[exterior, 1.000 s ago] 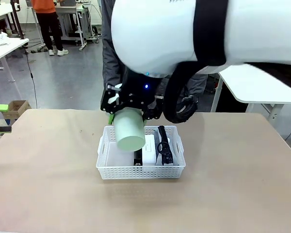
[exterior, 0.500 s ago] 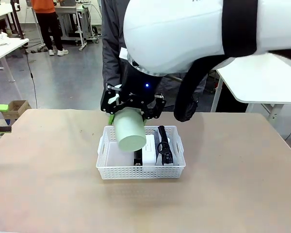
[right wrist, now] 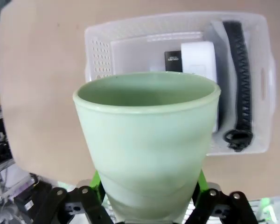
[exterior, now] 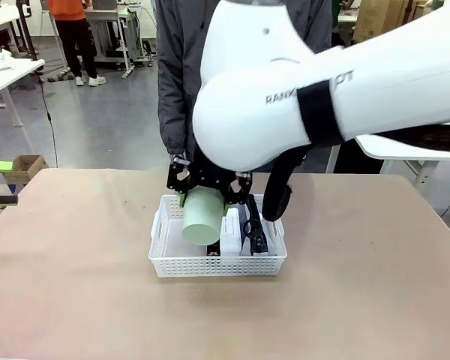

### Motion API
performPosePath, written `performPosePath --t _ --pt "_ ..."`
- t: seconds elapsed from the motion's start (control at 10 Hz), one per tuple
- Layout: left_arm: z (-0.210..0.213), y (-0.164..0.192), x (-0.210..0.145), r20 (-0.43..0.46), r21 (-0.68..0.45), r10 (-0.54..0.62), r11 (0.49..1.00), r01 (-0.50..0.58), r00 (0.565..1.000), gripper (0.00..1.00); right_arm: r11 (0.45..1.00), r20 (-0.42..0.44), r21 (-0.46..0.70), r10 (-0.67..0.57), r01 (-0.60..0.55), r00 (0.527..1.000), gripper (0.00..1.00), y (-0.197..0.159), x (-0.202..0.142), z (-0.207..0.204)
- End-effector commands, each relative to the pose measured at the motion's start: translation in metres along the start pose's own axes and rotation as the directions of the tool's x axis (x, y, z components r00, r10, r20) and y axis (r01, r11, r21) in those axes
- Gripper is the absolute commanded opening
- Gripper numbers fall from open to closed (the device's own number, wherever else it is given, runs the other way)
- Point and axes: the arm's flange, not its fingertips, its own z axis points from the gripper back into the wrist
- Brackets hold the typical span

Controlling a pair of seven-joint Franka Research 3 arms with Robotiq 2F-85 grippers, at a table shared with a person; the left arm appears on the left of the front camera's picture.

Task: Efficiently arrange items inside the basket to fit them all.
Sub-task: Pick up the Reusable plastic cup and place it inside the Organizing basket.

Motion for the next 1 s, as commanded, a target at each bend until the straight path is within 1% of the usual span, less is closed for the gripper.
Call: performPosePath --t 0.0,0.1,0.3,0.4,0.5,0.8,0.9 --pt "0.0 -0.004 -0.001 -0.004 0.006 0.011 1.0 -0.011 1.0 1.0 1.0 0.034 0.001 0.008 -0.008 0.999 0.85 0.032 0.007 -0.02" --pt "0.0 -0.004 -0.001 -0.004 0.006 0.011 1.0 -0.011 1.0 1.0 0.999 0.025 -0.011 0.048 -0.048 0.999 0.85 0.039 0.009 -0.033" --pt "0.0 -0.004 -0.001 -0.004 0.006 0.011 1.0 -0.011 1.0 1.0 0.997 0.003 -0.028 0.072 -0.071 0.997 0.85 0.049 0.02 -0.06" --pt "0.0 -0.004 -0.001 -0.004 0.006 0.011 1.0 -0.011 1.0 1.0 0.997 -0.011 -0.053 0.061 -0.062 0.998 0.85 0.052 0.026 -0.072" --pt "0.0 -0.004 -0.001 -0.004 0.006 0.011 1.0 -0.011 1.0 1.0 0.997 -0.002 -0.06 0.056 -0.056 0.998 0.85 0.054 0.028 -0.076" --pt "0.0 -0.004 -0.001 -0.004 0.006 0.011 1.0 -0.011 1.0 1.0 0.995 -0.02 -0.089 0.045 -0.047 0.999 0.85 0.058 0.033 -0.094" --pt "0.0 -0.004 -0.001 -0.004 0.006 0.011 1.0 -0.011 1.0 1.0 0.994 -0.012 -0.101 0.039 -0.04 0.999 0.85 0.057 0.034 -0.1"
